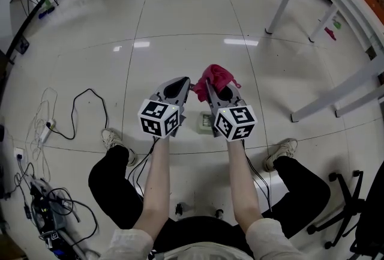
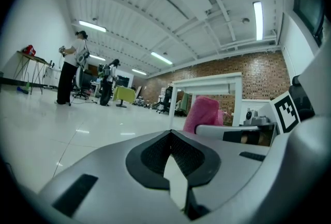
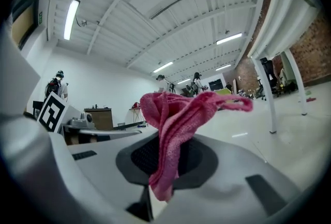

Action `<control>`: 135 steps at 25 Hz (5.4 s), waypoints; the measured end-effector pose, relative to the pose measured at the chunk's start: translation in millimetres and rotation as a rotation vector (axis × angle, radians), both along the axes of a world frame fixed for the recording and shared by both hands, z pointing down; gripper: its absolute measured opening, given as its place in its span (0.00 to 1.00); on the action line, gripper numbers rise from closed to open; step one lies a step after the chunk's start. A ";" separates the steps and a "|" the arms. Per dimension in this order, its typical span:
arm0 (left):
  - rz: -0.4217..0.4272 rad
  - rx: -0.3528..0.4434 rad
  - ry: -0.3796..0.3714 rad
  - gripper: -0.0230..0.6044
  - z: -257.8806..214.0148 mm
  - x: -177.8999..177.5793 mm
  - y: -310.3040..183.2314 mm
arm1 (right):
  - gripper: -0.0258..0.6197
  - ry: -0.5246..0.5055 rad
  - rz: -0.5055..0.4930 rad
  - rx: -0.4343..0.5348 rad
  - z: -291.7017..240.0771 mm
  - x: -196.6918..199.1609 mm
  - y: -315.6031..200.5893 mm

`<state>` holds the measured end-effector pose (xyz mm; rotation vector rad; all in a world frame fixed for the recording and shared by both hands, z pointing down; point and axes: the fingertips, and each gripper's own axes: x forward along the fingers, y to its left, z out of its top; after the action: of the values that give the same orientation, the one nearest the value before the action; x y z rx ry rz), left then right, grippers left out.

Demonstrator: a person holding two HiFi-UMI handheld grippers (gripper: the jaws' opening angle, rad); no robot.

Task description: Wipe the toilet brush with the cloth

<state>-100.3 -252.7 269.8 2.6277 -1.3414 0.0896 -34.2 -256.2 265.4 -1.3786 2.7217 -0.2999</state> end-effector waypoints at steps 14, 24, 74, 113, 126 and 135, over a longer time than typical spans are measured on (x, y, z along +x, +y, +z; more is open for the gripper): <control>-0.021 0.046 0.016 0.04 -3.7 -2.9 4.3 | 0.09 0.023 0.168 -0.295 177.5 68.7 19.8; -0.017 0.061 0.009 0.04 -3.2 -4.3 10.7 | 0.09 0.019 0.207 -0.405 236.2 68.2 21.8; 0.019 0.053 0.033 0.04 -8.9 20.5 19.7 | 0.09 -0.114 0.069 -0.178 57.5 -46.1 44.3; -0.215 0.249 0.014 0.04 -83.1 -4.7 473.5 | 0.09 -0.040 0.157 0.008 -34.4 55.7 490.9; -0.243 0.254 -0.017 0.04 -91.0 -45.5 687.3 | 0.09 0.036 0.065 0.086 -77.6 18.4 694.5; -0.292 0.282 0.000 0.04 -99.0 -62.0 718.2 | 0.09 0.040 0.104 0.183 -104.5 28.4 725.5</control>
<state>-162.2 465.5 170.8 2.6076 -1.8400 -0.1524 -5.8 469.3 160.9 -1.4816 2.6197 -0.0159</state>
